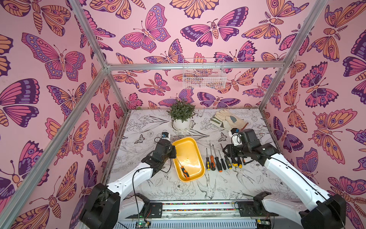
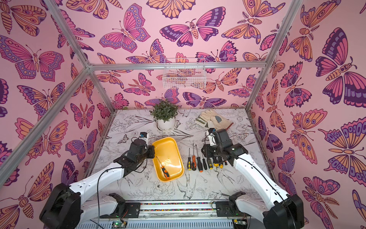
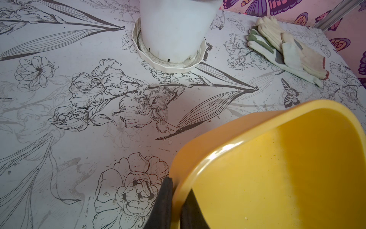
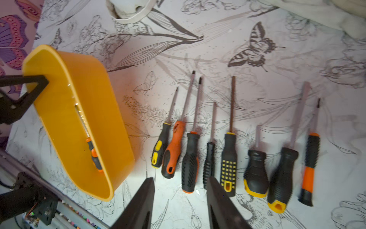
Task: Take out the screwdriver from the storage box
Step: Place the screwdriver at the center of the board, then pick up the screwdriver from the storage box.
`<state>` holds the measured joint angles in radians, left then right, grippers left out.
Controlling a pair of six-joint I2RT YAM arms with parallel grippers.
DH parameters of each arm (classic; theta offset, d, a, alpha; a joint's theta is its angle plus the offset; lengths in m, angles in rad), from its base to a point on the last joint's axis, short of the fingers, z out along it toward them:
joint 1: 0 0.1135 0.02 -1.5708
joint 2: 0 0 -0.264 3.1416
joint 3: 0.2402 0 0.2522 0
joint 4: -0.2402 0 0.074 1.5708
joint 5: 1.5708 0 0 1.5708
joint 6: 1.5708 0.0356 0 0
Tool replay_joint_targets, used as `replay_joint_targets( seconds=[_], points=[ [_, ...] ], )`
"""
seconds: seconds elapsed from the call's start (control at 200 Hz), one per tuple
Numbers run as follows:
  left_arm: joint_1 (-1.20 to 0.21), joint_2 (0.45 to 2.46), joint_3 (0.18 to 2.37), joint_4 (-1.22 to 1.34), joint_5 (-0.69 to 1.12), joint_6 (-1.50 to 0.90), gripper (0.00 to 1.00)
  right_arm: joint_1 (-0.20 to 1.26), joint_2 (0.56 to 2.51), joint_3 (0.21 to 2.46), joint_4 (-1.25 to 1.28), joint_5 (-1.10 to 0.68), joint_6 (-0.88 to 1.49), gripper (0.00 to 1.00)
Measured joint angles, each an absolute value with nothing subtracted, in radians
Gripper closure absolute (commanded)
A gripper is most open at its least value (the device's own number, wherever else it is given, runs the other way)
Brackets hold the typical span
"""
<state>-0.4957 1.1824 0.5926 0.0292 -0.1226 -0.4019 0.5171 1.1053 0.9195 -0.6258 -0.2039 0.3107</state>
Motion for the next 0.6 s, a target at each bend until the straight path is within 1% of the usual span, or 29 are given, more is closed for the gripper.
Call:
replay_joint_targets(
  seconds=[0.165,0.295,0.451,0.601],
  points=[
    [-0.496,1.192,0.593,0.030,-0.113,-0.403,1.00,0.642,1.100,0.920,-0.589,-0.209,0.331,0.52],
    [-0.496,1.196,0.593,0.030,-0.099,-0.405,1.00,0.766,1.125,0.920,-0.546,-0.177,0.355,0.52],
    [-0.496,1.196,0.593,0.029,-0.095,-0.405,1.00,0.900,1.218,0.936,-0.501,-0.111,0.384,0.52],
    [-0.496,1.195,0.593,0.029,-0.095,-0.405,1.00,0.987,1.341,0.994,-0.462,-0.056,0.416,0.53]
  ],
)
